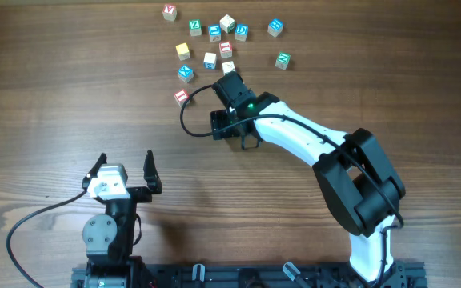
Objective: Form a circle
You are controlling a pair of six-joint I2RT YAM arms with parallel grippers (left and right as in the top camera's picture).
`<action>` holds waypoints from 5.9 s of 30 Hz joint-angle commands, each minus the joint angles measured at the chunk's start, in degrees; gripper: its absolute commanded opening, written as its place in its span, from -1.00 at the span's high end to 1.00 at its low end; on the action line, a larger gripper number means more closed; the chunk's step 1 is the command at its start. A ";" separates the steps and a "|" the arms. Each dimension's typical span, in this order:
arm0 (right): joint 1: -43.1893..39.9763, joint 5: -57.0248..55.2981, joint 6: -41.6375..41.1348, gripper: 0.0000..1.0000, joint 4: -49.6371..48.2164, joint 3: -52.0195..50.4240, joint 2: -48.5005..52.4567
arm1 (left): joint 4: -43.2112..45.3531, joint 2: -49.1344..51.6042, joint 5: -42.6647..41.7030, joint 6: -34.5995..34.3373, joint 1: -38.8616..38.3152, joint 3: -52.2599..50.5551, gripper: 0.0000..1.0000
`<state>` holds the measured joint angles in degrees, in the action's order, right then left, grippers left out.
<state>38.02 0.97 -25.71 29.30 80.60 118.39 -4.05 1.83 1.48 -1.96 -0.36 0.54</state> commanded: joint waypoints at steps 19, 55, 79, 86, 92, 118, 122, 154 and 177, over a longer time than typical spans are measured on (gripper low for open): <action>0.28 -1.03 -0.17 -0.52 -0.09 -0.48 0.35 | -0.04 -0.15 0.11 0.92 0.26 -0.22 -1.00; 0.28 -1.25 -0.20 0.28 -0.50 -0.48 0.35 | -0.04 -0.15 0.11 0.92 0.26 -0.20 -1.00; -0.42 -1.42 3.32 -0.57 2.71 5.57 0.09 | -0.04 0.55 0.11 0.92 0.26 -0.20 -1.00; -1.62 -7.78 13.53 -0.47 25.40 41.24 0.11 | -0.04 0.55 0.11 0.92 0.26 -0.22 -1.00; -2.10 -10.43 18.10 -0.43 18.95 45.16 1.31 | -0.04 0.55 0.11 0.92 0.26 -0.20 -1.00; -9.40 2.69 21.00 -0.37 11.45 44.52 26.56 | -0.04 0.55 0.11 0.92 0.26 -0.20 -1.00; -9.40 1.90 21.00 -0.17 11.34 44.52 26.56 | -0.04 0.55 0.11 0.92 0.26 -0.20 -1.00; -9.09 -1.11 18.01 0.10 7.19 41.72 26.62 | -0.04 0.55 0.11 0.92 0.26 -0.20 -1.00; -9.07 -1.16 17.86 0.29 9.79 41.70 26.58 | -0.04 0.55 0.11 0.92 0.26 -0.20 -1.00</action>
<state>28.58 -1.08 -7.66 38.96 122.89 143.92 -4.05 2.37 1.48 -1.96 -0.36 0.54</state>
